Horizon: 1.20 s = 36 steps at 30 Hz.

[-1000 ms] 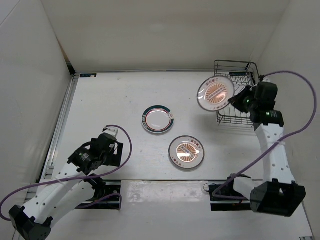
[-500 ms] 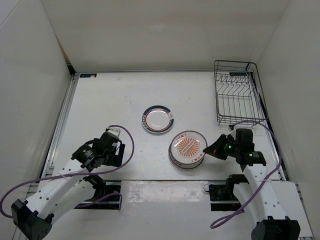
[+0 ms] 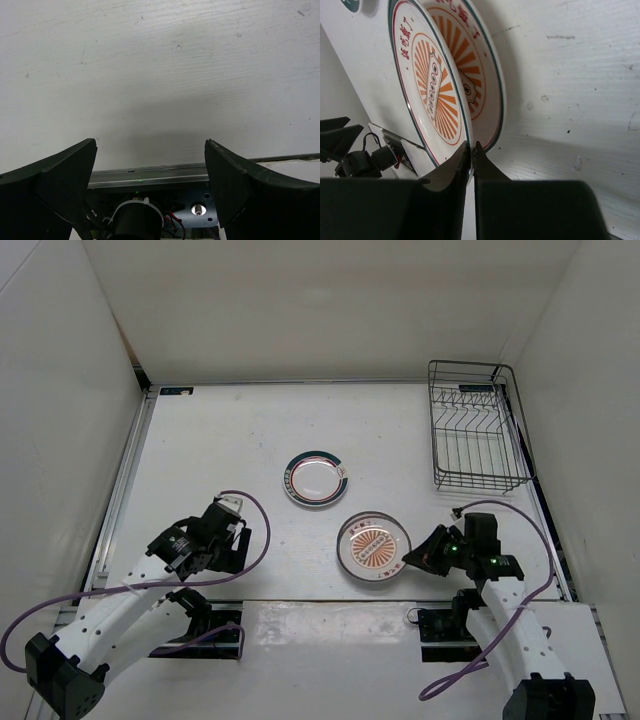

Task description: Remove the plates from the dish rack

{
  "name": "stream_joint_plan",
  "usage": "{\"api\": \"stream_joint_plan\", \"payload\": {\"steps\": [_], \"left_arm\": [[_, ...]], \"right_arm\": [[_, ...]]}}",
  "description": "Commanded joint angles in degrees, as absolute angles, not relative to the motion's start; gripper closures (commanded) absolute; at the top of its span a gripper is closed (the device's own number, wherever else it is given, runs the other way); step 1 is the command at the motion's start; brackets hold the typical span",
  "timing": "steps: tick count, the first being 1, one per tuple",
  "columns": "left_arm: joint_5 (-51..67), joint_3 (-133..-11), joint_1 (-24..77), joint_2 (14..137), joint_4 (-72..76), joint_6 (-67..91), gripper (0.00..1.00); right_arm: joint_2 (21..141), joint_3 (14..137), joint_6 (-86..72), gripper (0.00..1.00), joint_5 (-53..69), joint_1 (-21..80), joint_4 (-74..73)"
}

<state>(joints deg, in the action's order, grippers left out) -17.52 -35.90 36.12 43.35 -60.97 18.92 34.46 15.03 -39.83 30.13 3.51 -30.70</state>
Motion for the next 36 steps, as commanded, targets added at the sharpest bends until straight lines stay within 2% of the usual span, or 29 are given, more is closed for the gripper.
{"api": "stream_joint_plan", "payload": {"steps": [1,7,10,17,21,24,25,26,27,36], "left_arm": [[-17.31,-35.77,36.21,43.16,-60.03,18.72,0.0],[-17.23,-35.77,36.12,43.59,-60.12,18.72,0.0],[-17.31,-35.77,36.21,43.77,-60.03,18.81,0.0],[-17.23,-35.77,36.21,43.68,-60.12,18.72,0.0],[-17.31,-35.86,36.21,43.86,-60.03,18.72,0.0],[-17.23,-35.77,36.21,43.77,-60.2,18.72,0.0],[-17.23,-35.77,36.21,43.94,-60.12,18.72,0.0],[-17.23,-35.77,36.21,44.03,-60.03,18.63,0.0],[-17.14,-36.03,36.3,44.21,-60.03,18.72,0.0],[-17.23,-35.86,36.21,44.03,-59.77,18.63,0.0]], "right_arm": [[33.49,13.36,-41.04,0.84,30.67,3.78,-28.12],[32.87,12.39,-41.4,0.61,29.44,3.69,-28.48],[33.49,13.27,-40.87,0.56,28.22,3.78,-32.05],[39.81,20.38,-38.85,0.53,20.75,3.87,-44.72],[37.37,24.86,-38.32,0.53,17.93,3.78,-47.9],[35.77,25.31,-38.67,0.72,21.25,3.95,-44.91],[36.47,25.14,-38.85,0.8,21.79,3.96,-45.09],[36.65,24.79,-38.93,0.95,22.93,3.96,-45.17],[37.43,24.26,-38.67,1.0,23.64,3.96,-45.0],[34.01,17.67,-41.22,1.0,25.84,4.39,-42.54]]}}
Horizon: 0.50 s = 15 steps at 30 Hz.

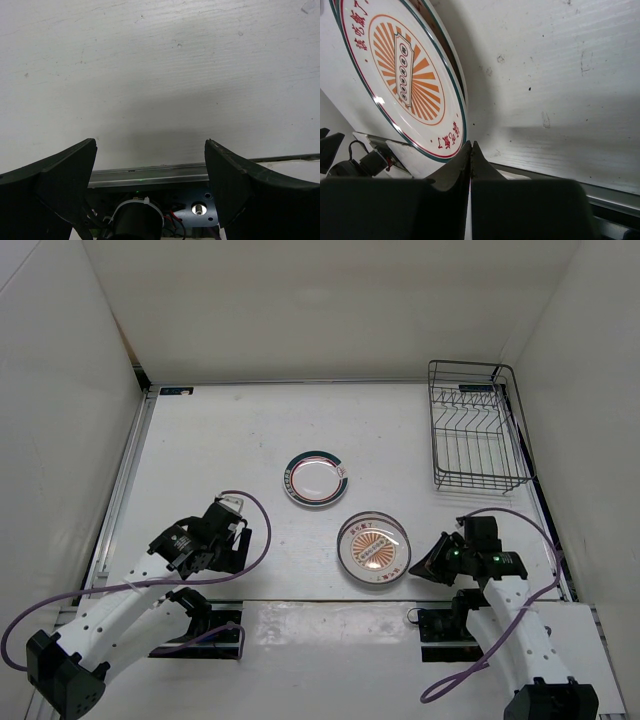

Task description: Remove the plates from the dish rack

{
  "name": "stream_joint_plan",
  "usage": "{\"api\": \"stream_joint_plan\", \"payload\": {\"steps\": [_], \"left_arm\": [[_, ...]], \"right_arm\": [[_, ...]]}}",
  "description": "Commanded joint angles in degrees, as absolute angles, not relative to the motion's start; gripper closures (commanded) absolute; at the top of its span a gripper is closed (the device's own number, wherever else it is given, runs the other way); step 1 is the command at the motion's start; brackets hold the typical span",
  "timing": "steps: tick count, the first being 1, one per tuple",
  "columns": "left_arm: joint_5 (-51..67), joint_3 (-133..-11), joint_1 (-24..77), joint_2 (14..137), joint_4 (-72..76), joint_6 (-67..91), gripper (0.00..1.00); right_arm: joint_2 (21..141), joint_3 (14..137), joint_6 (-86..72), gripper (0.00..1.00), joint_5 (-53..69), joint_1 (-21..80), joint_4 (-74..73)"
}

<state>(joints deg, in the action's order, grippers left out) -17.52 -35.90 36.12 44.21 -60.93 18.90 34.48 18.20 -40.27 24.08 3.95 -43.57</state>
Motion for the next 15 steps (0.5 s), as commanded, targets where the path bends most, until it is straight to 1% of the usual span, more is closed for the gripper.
{"api": "stream_joint_plan", "payload": {"steps": [1,6,15], "left_arm": [[-17.14,-35.77,36.21,44.03,-59.85,18.55,0.0],[-17.23,-35.86,36.21,44.21,-60.03,18.63,0.0],[-17.4,-35.86,36.21,44.39,-59.86,18.46,0.0]], "right_arm": [[34.19,17.67,-41.05,1.0,25.93,4.57,-42.63],[35.59,16.44,-41.66,1.0,27.33,5.01,-39.21],[41.57,16.08,-43.16,1.0,28.48,5.98,-31.91]]}}
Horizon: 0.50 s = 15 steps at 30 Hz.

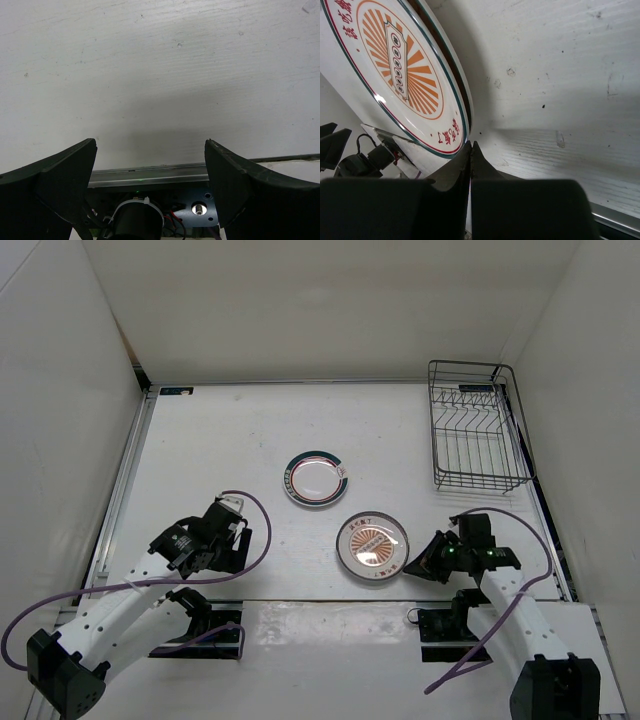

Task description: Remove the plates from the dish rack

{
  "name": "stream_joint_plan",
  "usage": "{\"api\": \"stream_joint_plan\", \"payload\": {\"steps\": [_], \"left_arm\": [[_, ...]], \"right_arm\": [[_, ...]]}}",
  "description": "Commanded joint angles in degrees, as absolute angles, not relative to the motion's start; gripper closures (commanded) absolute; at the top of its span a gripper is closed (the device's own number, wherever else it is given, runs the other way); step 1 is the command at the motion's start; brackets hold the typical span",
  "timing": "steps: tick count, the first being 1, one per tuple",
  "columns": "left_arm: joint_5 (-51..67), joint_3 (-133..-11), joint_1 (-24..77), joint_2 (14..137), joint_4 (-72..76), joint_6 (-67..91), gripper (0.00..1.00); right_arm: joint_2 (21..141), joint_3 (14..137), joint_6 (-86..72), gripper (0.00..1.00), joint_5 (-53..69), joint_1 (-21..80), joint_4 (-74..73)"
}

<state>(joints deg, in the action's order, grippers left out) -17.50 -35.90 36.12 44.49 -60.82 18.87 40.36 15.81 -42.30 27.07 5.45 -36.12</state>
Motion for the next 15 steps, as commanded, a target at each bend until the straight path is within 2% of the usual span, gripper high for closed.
{"api": "stream_joint_plan", "payload": {"steps": [1,15], "left_arm": [[-17.4,-35.77,36.21,44.3,-60.11,18.46,0.0],[-17.4,-35.95,36.21,44.47,-59.94,18.46,0.0]], "right_arm": [[41.75,16.08,-43.15,1.0,28.13,5.98,-31.9],[40.61,19.25,-41.66,1.0,22.6,6.33,-36.29]]}}
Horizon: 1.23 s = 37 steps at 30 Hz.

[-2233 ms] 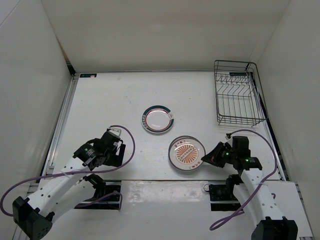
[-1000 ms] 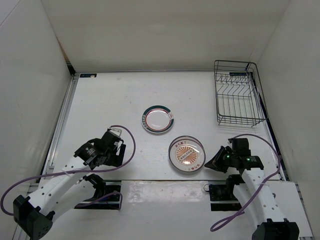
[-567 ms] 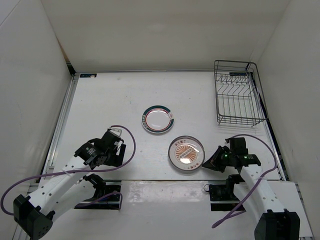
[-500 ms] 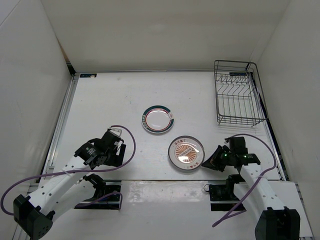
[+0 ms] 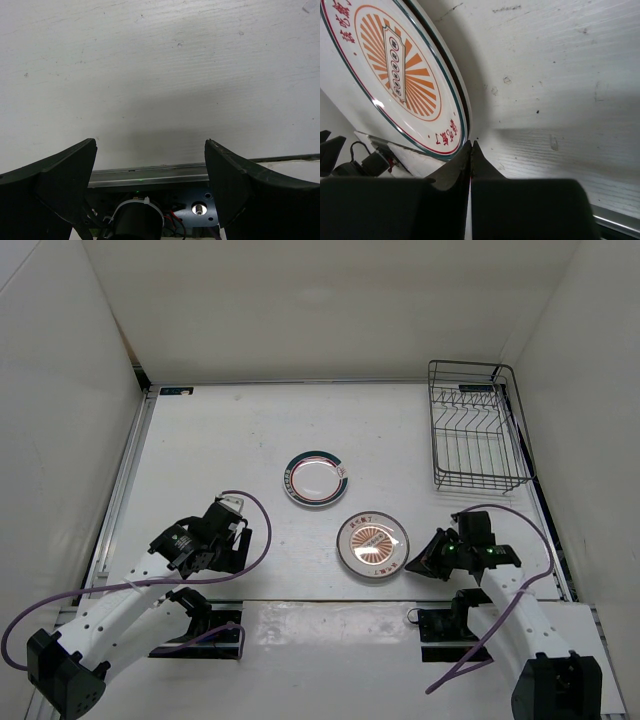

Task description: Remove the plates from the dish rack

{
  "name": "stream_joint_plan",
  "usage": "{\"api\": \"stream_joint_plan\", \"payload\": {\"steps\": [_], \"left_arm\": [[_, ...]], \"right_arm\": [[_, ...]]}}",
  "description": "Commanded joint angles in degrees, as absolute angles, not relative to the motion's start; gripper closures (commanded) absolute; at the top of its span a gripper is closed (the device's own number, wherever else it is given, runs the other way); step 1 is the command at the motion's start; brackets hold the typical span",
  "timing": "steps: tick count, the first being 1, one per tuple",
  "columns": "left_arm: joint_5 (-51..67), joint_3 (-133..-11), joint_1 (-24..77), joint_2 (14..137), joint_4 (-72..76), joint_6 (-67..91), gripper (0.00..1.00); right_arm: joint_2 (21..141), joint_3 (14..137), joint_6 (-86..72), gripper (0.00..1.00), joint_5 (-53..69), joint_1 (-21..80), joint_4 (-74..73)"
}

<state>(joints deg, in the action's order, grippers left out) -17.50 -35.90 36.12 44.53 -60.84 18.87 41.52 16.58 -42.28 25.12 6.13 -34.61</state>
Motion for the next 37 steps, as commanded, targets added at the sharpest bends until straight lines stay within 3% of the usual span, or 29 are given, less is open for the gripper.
{"api": "stream_joint_plan", "payload": {"steps": [1,3,9,14,16,20,37], "left_arm": [[-17.49,-35.77,36.21,44.39,-60.03,18.46,0.0],[-17.58,-35.77,36.21,44.3,-60.03,18.54,0.0],[-17.49,-35.77,36.21,44.21,-60.03,18.54,0.0],[-17.67,-35.77,36.21,44.03,-60.12,18.63,0.0],[-17.58,-35.86,36.21,44.12,-59.86,18.54,0.0],[-17.75,-35.77,36.21,44.03,-60.12,18.54,0.0],[-17.67,-35.86,36.12,44.3,-60.12,18.54,0.0]], "right_arm": [[39.82,20.55,-41.57,1.0,21.02,6.42,-37.95],[38.5,21.53,-40.96,1.0,19.34,6.41,-39.1],[40.68,27.24,-35.6,0.69,16.87,6.41,-42.71],[43.08,30.06,-32.61,0.62,18.19,6.33,-42.98],[41.76,29.97,-32.08,0.54,18.46,6.41,-41.49],[35.79,29.62,-31.99,0.48,17.32,6.24,-40.34],[33.93,30.93,-31.03,0.39,13.1,6.24,-42.53]]}}
